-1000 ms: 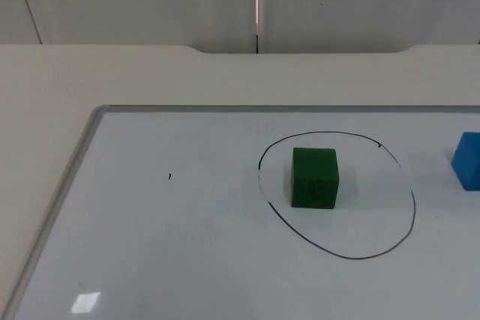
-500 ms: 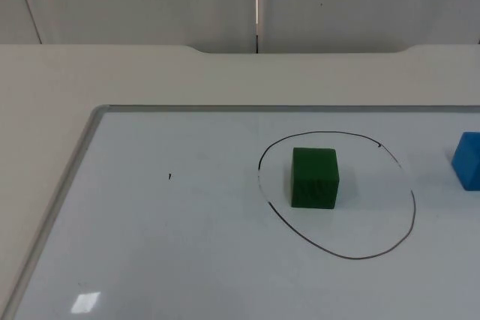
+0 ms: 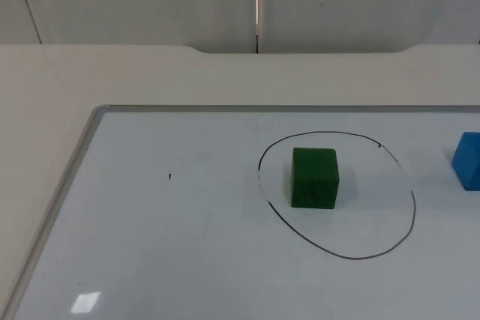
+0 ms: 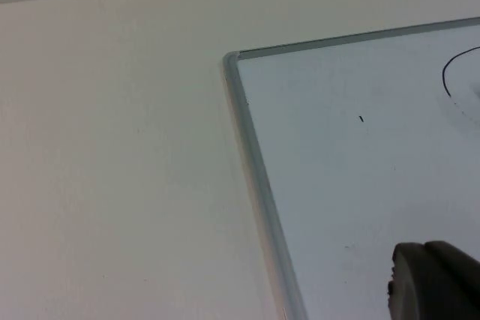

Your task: Push the two cubes into the marked area.

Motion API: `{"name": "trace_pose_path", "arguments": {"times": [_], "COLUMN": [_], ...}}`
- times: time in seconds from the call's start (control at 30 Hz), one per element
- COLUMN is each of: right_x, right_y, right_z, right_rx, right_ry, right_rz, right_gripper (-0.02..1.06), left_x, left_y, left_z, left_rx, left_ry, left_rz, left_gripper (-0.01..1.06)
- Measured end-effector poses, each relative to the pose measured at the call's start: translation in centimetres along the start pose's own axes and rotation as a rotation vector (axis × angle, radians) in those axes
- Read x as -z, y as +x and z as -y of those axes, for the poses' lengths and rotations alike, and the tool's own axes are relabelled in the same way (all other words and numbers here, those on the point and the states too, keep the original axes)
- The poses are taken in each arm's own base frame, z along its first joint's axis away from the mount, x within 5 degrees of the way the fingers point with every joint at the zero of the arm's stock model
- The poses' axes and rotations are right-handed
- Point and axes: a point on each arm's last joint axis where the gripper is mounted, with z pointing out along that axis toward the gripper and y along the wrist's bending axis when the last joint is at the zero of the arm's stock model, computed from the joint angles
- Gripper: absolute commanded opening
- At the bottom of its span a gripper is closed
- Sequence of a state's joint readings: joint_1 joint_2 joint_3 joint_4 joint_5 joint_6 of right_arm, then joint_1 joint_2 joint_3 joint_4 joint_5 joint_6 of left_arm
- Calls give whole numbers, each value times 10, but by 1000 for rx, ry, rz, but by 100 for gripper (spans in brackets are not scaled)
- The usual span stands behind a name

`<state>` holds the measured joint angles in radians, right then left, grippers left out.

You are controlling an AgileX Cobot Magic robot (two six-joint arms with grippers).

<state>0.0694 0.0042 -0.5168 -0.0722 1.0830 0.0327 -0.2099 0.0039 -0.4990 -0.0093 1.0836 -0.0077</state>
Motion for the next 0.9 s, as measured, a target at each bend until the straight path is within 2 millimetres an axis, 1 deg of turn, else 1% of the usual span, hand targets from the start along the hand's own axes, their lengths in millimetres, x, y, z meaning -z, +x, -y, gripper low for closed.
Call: {"name": "trace_pose_path", "arguments": {"times": [0.33,0.43,0.47,0.5,0.57,0.63,0.67,0.73,0.77,0.8,0.83,0.87,0.9], "right_x": [0,0,0,0,0,-2,-5,-15,-19,-19,-23,-27,-32], "right_y": [0,0,0,0,0,-2,-4,-13,-17,-17,-21,-26,-30], "right_z": [0,2,2,3,4,5,5,7,8,8,8,9,9], "right_rx": [-1,-26,-26,-36,-51,-60,-70,-103,-116,-116,-122,-120,-114], "right_ry": [2,24,24,32,46,54,64,96,108,108,116,124,130], "right_rz": [0,1,1,2,1,-13,-35,-94,-116,-116,-134,-145,-163], "right_gripper": [104,100,94,94,84,69,69,50,39,28,28,19,7], "left_x": [0,0,0,0,0,0,0,0,0,0,0,0,0], "left_y": [0,0,0,0,0,0,0,0,0,0,0,0,0], "left_z": [0,0,0,0,0,0,0,0,0,0,0,0,0], "left_rx": [-7,-7,-7,-7,-7,-7,-7,-7,-7,-7,-7,-7,-7], "left_ry": [2,2,2,2,2,2,2,2,2,2,2,2,2], "left_rz": [0,0,0,0,0,0,0,0,0,0,0,0,0], "left_gripper": [0,0,0,0,0,0,0,0,0,0,0,0,0]}}
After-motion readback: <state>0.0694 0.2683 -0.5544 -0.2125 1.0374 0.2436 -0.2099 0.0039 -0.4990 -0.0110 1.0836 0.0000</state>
